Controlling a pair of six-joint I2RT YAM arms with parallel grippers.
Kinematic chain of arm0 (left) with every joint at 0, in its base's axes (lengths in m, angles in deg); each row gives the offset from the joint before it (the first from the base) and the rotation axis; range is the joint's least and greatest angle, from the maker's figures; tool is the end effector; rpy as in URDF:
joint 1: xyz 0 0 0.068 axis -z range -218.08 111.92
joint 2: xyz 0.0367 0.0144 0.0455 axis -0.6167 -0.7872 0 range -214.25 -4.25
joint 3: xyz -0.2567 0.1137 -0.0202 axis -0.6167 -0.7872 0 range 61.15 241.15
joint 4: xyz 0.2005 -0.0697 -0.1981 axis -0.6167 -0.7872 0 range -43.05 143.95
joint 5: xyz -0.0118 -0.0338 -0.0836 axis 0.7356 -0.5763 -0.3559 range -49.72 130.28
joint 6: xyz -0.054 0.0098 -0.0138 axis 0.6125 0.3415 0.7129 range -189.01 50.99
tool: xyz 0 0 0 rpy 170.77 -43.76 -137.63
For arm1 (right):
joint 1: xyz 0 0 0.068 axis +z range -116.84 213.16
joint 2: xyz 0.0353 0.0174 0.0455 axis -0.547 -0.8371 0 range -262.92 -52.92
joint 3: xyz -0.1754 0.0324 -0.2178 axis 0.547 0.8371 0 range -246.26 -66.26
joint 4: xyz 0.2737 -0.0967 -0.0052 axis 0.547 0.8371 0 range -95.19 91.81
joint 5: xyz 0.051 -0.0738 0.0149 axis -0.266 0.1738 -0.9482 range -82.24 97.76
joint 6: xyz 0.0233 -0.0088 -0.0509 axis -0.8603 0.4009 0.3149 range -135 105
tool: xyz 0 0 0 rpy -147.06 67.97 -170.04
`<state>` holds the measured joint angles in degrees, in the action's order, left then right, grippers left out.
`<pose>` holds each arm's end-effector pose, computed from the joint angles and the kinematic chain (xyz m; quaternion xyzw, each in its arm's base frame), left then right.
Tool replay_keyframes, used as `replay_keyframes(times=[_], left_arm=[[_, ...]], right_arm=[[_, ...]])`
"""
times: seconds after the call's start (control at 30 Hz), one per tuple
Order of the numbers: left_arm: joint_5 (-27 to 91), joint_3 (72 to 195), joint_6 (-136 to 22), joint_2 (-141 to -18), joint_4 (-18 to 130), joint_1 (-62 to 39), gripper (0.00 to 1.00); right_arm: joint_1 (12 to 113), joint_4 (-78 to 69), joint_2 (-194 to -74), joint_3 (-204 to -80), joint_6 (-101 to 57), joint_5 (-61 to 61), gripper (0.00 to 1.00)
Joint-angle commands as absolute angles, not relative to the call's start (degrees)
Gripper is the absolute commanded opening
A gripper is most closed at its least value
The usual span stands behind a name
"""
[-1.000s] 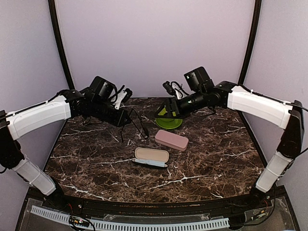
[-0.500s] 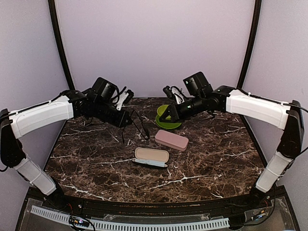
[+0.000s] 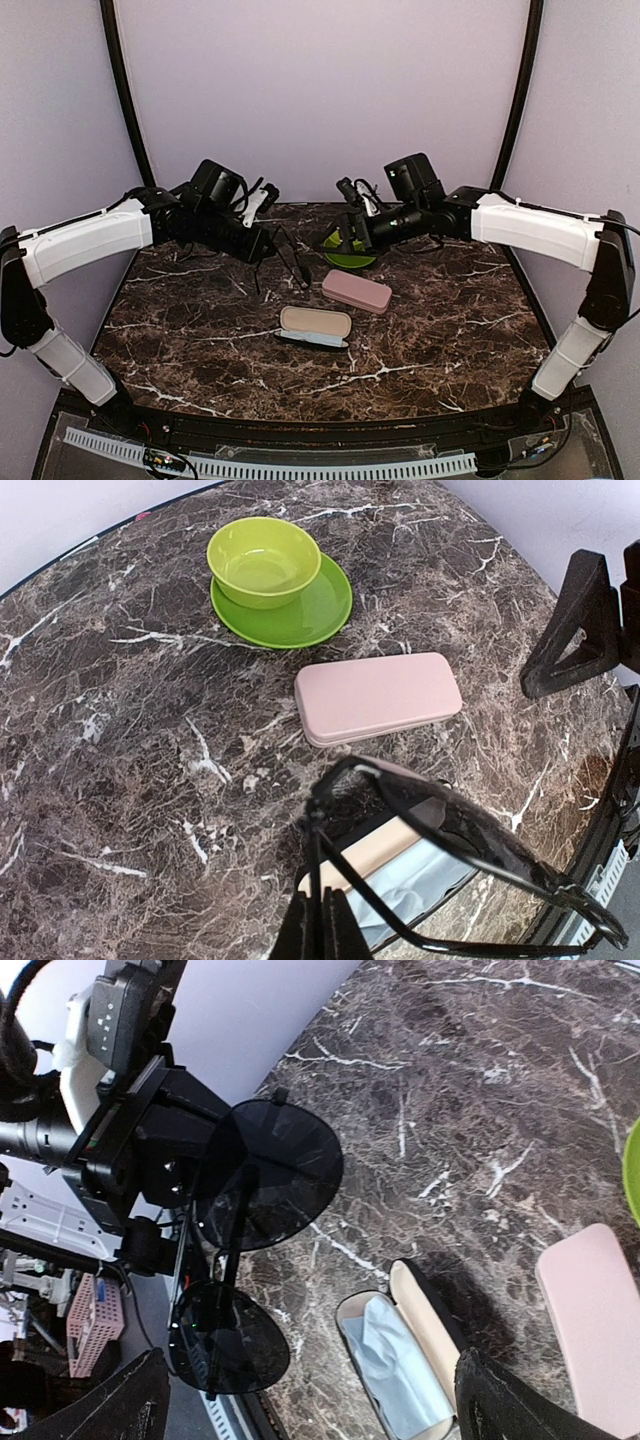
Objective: Organize the sunglasses
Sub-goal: Pass from the left arm to the right
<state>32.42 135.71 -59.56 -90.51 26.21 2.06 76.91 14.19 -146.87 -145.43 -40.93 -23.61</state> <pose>0.2808 -0.2437 0.3169 0.2669 0.8622 -0.2350 0.3607 0.2818 0.2982 0.3130 -0.2568 0.8209 0.4535 0.2336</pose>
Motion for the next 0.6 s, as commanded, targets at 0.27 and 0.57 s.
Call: replay_keyframes(times=[0.27, 0.57], left_arm=[[32.81, 137.57, -60.7, -90.92, 26.43, 3.27, 0.0], [33.34, 139.94, -59.79, -92.34, 23.45, 4.0, 0.0]], right_arm=[[79.28, -1.74, -149.02, -142.38, -51.4, -33.2, 0.99], [81.44, -3.69, -151.83, -141.51, -52.65, -32.74, 0.98]])
